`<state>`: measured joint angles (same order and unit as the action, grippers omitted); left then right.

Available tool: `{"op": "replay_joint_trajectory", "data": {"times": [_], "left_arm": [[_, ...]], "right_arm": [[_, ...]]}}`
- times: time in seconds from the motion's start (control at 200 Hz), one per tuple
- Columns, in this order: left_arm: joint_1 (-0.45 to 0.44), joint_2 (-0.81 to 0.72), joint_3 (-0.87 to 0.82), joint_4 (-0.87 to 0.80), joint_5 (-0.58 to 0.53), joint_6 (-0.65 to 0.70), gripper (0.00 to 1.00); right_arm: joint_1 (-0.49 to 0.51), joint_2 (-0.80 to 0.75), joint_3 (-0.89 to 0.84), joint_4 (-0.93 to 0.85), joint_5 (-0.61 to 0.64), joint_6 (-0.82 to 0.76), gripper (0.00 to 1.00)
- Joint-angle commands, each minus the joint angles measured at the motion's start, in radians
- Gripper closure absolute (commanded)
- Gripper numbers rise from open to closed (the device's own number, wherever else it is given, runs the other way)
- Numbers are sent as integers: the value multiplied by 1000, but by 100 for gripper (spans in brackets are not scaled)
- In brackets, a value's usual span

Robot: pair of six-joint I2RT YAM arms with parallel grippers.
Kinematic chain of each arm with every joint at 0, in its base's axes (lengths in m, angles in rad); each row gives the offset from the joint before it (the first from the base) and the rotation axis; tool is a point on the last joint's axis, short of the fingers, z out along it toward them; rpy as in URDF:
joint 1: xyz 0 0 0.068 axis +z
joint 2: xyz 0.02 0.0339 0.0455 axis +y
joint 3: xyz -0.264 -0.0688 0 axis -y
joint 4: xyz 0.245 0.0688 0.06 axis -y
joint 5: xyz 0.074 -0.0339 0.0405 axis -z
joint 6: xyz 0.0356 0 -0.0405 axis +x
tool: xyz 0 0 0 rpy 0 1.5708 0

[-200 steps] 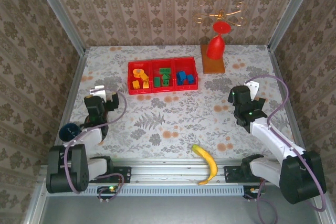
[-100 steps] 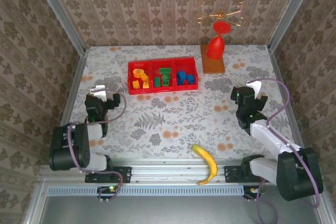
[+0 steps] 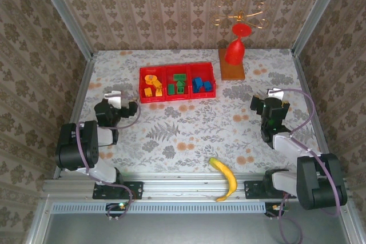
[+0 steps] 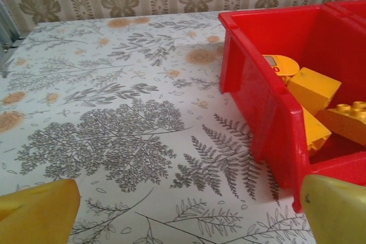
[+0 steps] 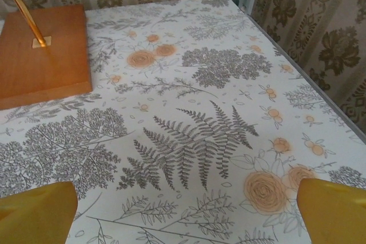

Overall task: Sort the legos into containers by color
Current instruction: Reset both arms

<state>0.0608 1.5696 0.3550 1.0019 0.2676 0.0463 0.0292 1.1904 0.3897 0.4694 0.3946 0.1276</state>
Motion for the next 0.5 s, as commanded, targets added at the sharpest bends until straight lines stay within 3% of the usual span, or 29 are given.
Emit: {"op": "replay_joint_trajectory", "data": {"times": [0.0,0.495], "left_arm": [[7,-6,12,-14,45,23,0],[7,-6,10,-14,44,23,0]], "right_arm": [[-30,26,-20,133,-70,-17,0],[-48,97,-45,256,-165,-24,0]]}}
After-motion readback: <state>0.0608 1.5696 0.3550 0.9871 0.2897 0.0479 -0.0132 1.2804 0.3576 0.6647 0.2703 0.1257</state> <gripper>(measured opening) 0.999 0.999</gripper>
